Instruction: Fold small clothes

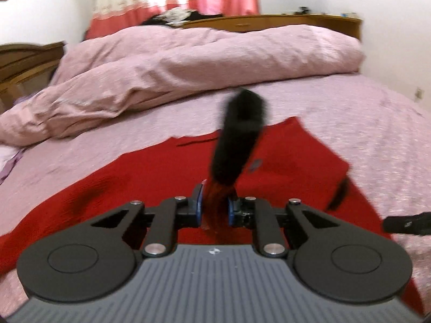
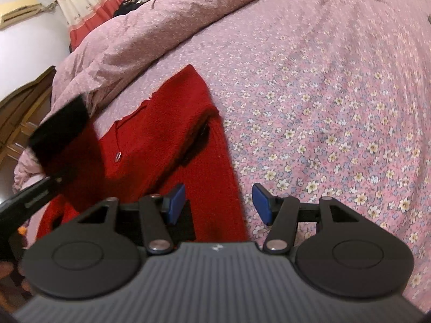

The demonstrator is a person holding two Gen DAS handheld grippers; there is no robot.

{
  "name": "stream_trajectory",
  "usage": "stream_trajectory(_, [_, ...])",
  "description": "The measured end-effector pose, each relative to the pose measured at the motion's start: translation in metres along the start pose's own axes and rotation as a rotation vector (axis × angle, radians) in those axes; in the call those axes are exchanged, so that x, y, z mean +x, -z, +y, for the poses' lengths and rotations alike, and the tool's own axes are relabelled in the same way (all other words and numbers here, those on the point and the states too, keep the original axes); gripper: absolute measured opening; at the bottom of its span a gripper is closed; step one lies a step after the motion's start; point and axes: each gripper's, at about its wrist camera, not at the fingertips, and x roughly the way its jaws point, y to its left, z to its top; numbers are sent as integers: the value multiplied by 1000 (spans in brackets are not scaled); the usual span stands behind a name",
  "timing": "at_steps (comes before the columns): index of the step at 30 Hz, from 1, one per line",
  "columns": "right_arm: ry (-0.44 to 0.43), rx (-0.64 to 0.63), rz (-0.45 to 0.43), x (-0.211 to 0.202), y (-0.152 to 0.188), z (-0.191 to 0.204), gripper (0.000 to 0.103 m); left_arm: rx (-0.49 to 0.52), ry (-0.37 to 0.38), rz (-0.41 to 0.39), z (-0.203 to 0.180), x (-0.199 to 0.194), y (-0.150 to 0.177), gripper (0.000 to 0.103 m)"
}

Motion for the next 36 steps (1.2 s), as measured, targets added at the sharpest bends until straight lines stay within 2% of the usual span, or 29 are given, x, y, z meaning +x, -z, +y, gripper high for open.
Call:
stream_trajectory(4, [-9, -29, -1, -1, 0, 10, 57, -44, -77, 39, 30, -5, 14, 20])
stream_trajectory(7, [-12, -57, -2, -2, 0, 19, 57, -73, -97, 85, 47, -8, 31, 21])
stream_trajectory(13, [-10, -100, 12, -1, 5, 33, 57, -123, -49, 176, 72, -14, 62, 22])
stream_trajectory(18, [-10, -163, 33, 3, 7, 47, 57, -125, 9, 214, 75, -14, 71, 23])
stream_trajectory(21, [-9, -216, 47, 6, 8, 56, 57, -149, 33, 235, 81, -16, 71, 29])
stream_trajectory(26, [-12, -275, 96, 18, 9, 64, 57, -180, 53, 260, 96, -29, 77, 46])
stream_trajectory(36, [-12, -248, 200, 45, 16, 61, 57, -199, -61, 223, 131, -49, 87, 60])
